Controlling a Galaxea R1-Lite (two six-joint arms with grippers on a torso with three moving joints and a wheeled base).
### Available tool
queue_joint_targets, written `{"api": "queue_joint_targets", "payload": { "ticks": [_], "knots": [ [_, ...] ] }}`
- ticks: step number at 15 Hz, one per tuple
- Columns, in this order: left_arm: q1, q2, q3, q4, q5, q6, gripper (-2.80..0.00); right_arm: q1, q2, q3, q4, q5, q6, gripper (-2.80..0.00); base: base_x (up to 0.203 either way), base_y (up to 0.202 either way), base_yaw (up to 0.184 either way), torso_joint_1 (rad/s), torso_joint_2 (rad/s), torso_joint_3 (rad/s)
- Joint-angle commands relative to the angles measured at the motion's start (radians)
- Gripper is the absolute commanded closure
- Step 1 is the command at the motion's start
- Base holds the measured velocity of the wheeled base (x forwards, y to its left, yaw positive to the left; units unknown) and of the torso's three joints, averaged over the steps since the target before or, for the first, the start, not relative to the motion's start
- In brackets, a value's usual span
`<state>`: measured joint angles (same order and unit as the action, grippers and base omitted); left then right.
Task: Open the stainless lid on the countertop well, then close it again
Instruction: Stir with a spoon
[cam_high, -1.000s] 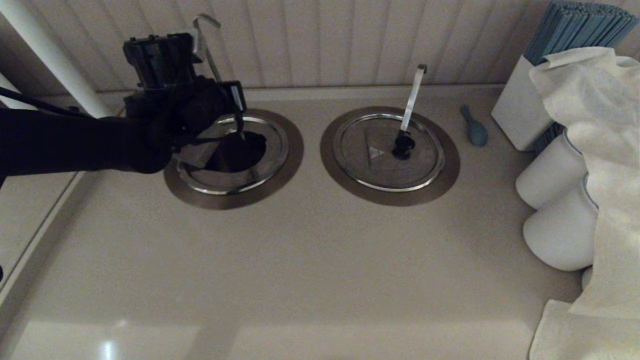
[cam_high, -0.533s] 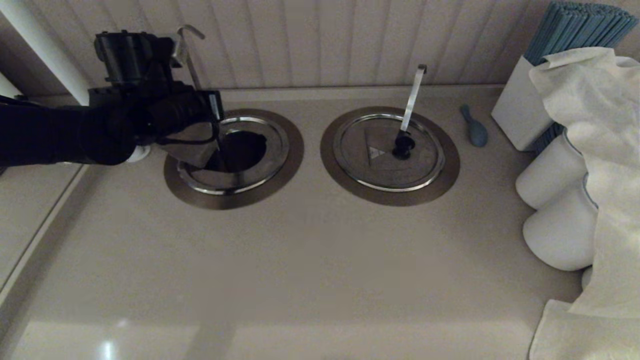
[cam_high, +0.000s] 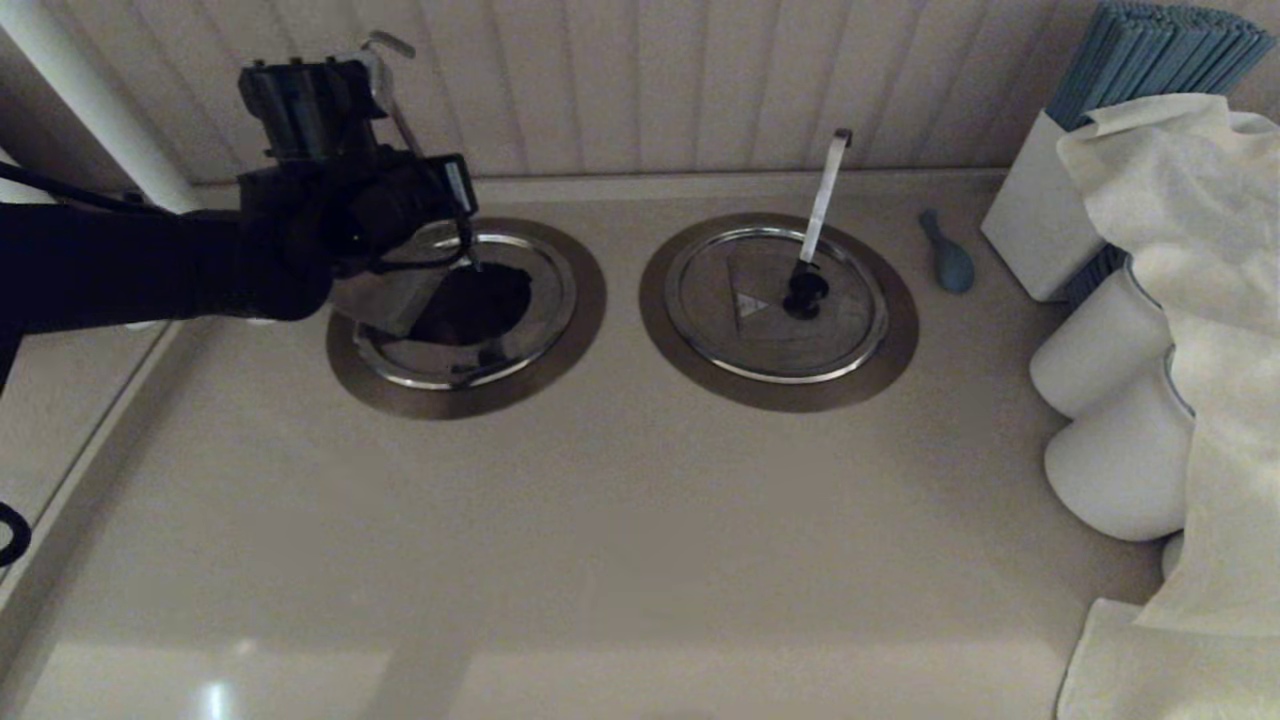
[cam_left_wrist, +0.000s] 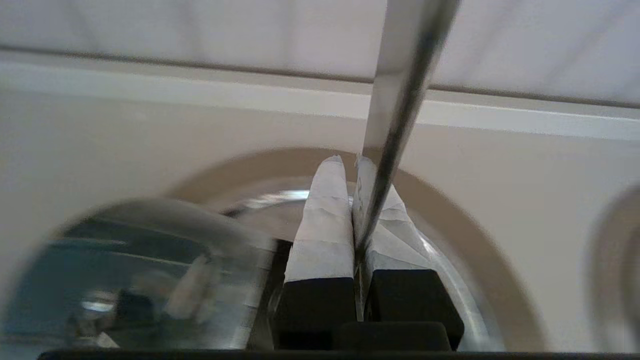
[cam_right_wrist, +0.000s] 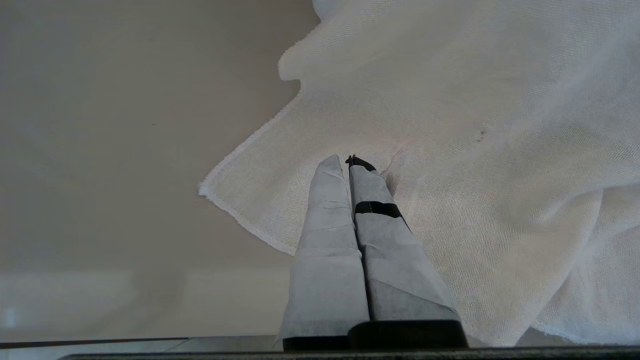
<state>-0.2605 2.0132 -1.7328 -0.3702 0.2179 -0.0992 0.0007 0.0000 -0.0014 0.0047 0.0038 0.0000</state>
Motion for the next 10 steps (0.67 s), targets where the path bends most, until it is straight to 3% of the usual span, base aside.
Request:
{"api": "queue_joint_targets", "payload": {
  "ticks": [1, 6, 10],
  "knots": [
    [-0.029, 0.006, 0.006, -0.002, 0.003, -0.010, 0.00, 0.001, 0.001, 0.001, 0.000, 0.001, 0.000, 0.00, 0.000, 0.000, 0.000, 0.000, 0.00, 0.000],
    [-0.018, -0.084, 0.061, 0.107, -0.029, -0.005, 0.00, 0.001, 0.001, 0.001, 0.000, 0.001, 0.000, 0.00, 0.000, 0.000, 0.000, 0.000, 0.00, 0.000],
    [0.057, -0.093, 0.088, 0.139, -0.102, 0.045, 0.00, 0.001, 0.000, 0.000, 0.000, 0.001, 0.000, 0.00, 0.000, 0.000, 0.000, 0.000, 0.00, 0.000]
  ]
}}
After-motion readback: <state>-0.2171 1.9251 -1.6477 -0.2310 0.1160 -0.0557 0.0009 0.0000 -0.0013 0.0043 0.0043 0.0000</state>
